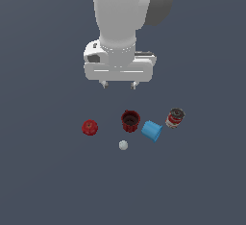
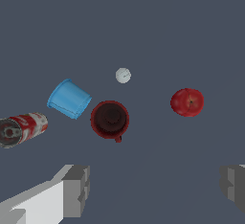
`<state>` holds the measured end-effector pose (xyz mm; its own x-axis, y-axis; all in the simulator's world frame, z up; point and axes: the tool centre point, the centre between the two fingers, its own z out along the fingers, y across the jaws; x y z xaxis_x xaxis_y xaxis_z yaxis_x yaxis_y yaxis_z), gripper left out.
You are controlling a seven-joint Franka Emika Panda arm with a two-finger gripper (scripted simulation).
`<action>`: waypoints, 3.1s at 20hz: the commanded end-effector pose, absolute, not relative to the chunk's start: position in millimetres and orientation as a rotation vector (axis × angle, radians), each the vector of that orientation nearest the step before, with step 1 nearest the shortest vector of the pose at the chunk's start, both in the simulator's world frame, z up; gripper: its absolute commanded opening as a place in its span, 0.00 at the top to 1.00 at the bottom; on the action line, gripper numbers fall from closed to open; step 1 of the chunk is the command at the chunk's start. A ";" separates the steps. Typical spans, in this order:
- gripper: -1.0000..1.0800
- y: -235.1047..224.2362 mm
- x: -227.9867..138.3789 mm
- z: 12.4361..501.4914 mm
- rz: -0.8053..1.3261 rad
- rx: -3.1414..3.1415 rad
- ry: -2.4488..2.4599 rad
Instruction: Pick up a designated object from a clutter of objects.
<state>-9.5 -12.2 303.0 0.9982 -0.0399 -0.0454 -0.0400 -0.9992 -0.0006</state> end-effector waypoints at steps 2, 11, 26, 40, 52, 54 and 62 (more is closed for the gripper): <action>0.04 -12.4 -9.4 303.2 0.070 -3.139 0.062; 0.04 -23.6 -2.5 314.8 0.010 -3.144 0.032; 0.04 22.3 8.3 283.5 0.010 -3.159 0.041; 0.04 174.3 3.1 185.3 -0.005 -3.166 0.051; 0.04 257.8 -27.0 132.4 -0.001 -3.144 0.055; 0.04 262.8 -29.4 129.3 0.000 -3.142 0.056; 0.04 264.5 -30.7 122.9 0.001 -3.142 0.053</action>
